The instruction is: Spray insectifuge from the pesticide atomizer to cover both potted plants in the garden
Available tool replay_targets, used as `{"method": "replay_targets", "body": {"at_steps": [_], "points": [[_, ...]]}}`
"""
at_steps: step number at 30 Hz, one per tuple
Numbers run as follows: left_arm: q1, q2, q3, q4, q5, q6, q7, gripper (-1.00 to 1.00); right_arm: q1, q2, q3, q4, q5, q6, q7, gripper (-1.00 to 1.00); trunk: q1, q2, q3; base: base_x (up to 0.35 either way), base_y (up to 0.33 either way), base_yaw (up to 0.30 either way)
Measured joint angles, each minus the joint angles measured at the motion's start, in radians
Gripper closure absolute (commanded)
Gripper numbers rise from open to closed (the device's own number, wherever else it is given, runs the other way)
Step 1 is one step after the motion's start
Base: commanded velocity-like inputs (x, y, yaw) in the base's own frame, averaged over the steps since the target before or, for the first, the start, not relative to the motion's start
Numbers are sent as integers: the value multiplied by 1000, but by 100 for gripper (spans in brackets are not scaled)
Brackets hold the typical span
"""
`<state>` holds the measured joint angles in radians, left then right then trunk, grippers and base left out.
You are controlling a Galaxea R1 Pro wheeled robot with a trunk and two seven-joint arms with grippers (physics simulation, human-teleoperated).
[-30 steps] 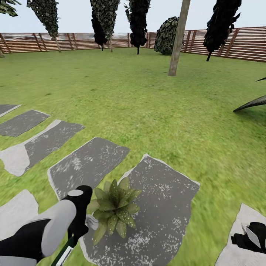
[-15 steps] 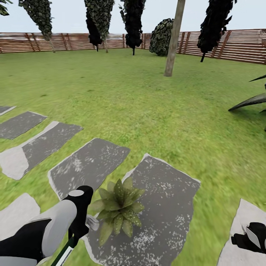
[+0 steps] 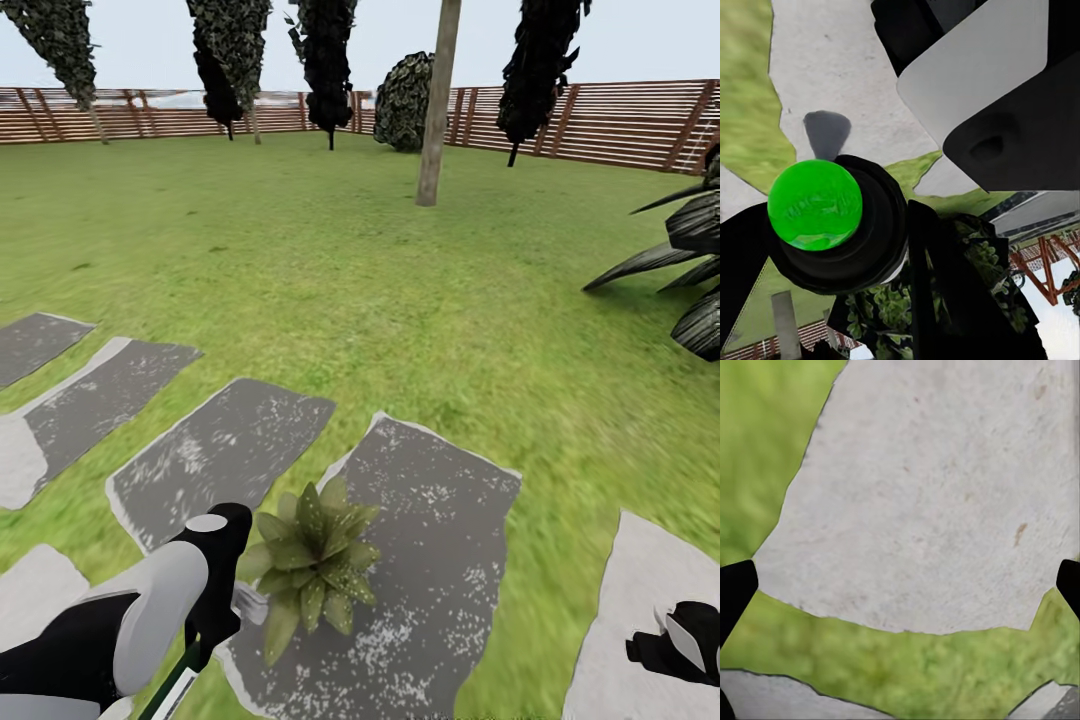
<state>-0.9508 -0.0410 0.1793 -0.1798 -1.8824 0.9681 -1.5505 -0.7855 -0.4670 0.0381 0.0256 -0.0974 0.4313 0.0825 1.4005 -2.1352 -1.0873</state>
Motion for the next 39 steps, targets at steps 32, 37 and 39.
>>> {"method": "replay_targets", "body": {"at_steps": [32, 37, 39], "points": [[0, -38, 19, -30, 29, 0, -7, 100, 0, 1, 0, 1, 0, 0, 0, -100, 0, 0, 0, 0, 0, -45], [0, -38, 134, -113, 107, 0, -9, 100, 0, 0, 0, 0, 0, 0, 0, -100, 0, 0, 0, 0, 0, 0], [0, -37, 142, -115, 111, 0, -9, 100, 0, 1, 0, 1, 0, 0, 0, -100, 0, 0, 0, 0, 0, 0]]}}
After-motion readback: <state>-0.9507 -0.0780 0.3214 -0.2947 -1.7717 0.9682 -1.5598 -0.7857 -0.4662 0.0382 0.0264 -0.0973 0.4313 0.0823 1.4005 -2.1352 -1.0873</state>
